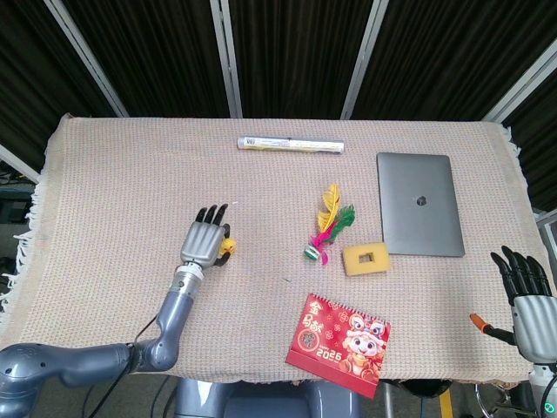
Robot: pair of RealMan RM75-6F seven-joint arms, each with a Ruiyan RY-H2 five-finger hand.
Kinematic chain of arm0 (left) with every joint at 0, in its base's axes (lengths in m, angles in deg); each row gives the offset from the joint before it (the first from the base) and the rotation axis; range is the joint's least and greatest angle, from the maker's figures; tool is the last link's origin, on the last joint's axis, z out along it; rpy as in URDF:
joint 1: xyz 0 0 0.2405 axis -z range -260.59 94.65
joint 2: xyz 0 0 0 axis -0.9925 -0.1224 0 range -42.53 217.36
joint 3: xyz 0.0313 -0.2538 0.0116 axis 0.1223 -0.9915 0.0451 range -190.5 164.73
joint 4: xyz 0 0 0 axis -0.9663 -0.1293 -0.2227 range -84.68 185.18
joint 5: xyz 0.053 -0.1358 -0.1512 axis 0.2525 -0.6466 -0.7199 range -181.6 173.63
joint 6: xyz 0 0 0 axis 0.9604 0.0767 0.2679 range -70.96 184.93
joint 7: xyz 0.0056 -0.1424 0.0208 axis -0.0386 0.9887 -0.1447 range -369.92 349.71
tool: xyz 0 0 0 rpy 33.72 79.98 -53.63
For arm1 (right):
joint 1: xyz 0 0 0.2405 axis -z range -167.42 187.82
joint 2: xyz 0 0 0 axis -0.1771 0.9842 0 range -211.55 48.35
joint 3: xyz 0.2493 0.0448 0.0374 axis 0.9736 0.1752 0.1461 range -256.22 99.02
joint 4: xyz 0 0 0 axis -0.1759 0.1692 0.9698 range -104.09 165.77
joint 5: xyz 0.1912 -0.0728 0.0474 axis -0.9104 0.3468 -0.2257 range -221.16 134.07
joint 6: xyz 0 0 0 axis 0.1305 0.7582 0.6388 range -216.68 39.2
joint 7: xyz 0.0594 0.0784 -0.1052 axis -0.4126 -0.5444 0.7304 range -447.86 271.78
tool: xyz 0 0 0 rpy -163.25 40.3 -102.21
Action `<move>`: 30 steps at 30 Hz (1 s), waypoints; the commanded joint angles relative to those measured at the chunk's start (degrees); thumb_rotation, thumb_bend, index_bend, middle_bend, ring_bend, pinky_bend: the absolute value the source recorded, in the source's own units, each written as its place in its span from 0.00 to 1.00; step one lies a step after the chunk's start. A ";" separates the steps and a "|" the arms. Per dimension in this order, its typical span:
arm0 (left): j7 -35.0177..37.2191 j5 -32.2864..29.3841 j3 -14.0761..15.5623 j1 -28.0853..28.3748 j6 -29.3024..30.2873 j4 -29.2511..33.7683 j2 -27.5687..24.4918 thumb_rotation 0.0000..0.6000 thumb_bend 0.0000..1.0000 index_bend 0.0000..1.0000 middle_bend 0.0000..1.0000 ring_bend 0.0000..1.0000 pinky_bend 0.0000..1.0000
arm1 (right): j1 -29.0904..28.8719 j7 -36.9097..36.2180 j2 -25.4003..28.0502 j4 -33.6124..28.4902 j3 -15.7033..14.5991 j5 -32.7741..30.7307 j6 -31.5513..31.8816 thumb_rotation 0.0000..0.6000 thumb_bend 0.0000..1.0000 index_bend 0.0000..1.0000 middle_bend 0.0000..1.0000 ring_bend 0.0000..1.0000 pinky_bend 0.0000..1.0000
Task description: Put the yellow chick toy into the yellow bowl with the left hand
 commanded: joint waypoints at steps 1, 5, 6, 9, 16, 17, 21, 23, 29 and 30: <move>-0.25 -0.24 0.16 0.36 -0.21 -0.28 0.36 0.94 0.35 0.42 0.00 0.00 0.08 | 0.04 0.01 -0.11 0.01 0.07 0.32 0.43 1.00 0.00 0.06 0.00 0.00 0.00; -1.02 -0.61 0.57 0.61 -0.44 0.26 -0.16 0.93 0.29 0.35 0.00 0.00 0.06 | 0.12 -0.06 -0.32 0.16 0.27 0.31 0.88 1.00 0.00 0.05 0.00 0.00 0.00; -1.21 -0.84 0.64 0.61 -0.46 0.51 -0.41 0.93 0.27 0.33 0.00 0.00 0.06 | 0.14 -0.14 -0.37 0.17 0.29 0.29 0.93 1.00 0.00 0.05 0.00 0.00 0.00; -1.53 -1.67 0.39 0.64 -0.39 1.31 -1.27 0.90 0.24 0.30 0.00 0.00 0.05 | 0.17 -0.06 -0.47 0.27 0.32 0.39 1.11 1.00 0.00 0.05 0.00 0.00 0.00; -0.90 -1.33 0.02 0.33 0.53 4.10 -4.21 0.90 0.24 0.25 0.00 0.00 0.05 | 0.14 0.32 -0.53 0.41 0.19 0.53 0.95 1.00 0.00 0.05 0.00 0.00 0.00; -0.48 -1.09 -0.20 0.15 0.92 4.77 -4.72 0.90 0.24 0.25 0.00 0.00 0.05 | 0.13 0.37 -0.52 0.44 0.18 0.55 0.93 1.00 0.00 0.05 0.00 0.00 0.00; 1.43 1.17 0.03 -1.47 2.89 9.41 -8.45 0.89 0.24 0.24 0.00 0.00 0.04 | 0.17 0.52 -0.48 0.46 0.09 0.52 0.82 1.00 0.00 0.06 0.00 0.00 0.00; 2.69 2.71 0.83 -3.12 4.34 12.78 -11.41 0.89 0.24 0.24 0.00 0.00 0.04 | 0.14 0.85 -0.44 0.48 -0.02 0.53 0.61 1.00 0.00 0.06 0.00 0.00 0.00; 8.17 10.37 6.42 -11.22 11.46 21.97 -21.57 0.89 0.24 0.22 0.00 0.00 0.04 | -0.02 2.38 0.08 -0.08 -0.66 0.10 -1.06 1.00 0.00 0.06 0.00 0.00 0.00; 9.63 12.53 7.91 -12.86 12.74 22.93 -23.33 0.89 0.24 0.19 0.00 0.00 0.03 | -0.07 2.83 0.21 -0.29 -0.76 0.04 -1.38 1.00 0.00 0.06 0.00 0.00 0.00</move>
